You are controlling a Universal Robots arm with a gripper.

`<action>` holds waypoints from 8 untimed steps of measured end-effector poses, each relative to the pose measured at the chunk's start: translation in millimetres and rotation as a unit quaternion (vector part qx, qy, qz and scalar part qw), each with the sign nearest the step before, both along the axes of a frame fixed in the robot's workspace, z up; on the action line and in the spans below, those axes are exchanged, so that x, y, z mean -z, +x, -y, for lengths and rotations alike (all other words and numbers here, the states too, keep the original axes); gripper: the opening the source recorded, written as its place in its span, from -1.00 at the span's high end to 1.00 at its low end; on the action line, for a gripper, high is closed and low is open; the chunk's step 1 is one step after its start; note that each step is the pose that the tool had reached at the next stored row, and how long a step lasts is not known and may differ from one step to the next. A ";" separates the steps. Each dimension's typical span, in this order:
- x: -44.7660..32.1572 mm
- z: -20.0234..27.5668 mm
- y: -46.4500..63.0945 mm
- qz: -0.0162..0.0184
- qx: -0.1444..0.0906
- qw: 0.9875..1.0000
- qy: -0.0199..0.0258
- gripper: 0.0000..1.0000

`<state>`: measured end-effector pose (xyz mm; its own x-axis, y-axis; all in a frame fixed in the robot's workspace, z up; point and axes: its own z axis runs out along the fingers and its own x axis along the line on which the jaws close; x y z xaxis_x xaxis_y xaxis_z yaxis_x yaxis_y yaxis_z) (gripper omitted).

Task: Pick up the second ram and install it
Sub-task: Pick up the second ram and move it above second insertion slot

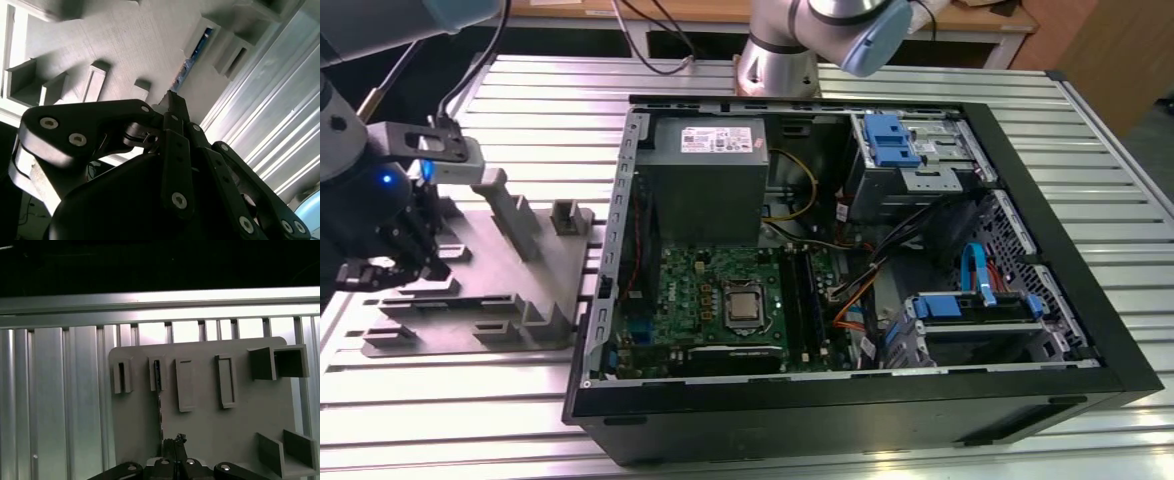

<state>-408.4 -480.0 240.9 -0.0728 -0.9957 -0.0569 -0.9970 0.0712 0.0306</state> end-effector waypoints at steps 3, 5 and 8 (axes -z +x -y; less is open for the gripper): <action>1.3 6.1 -0.1 0.000 0.000 1.000 0.003 0.80; 2.2 9.5 -0.2 0.000 0.000 1.000 0.005 0.80; 3.7 10.8 -0.5 0.000 0.000 1.000 0.008 0.80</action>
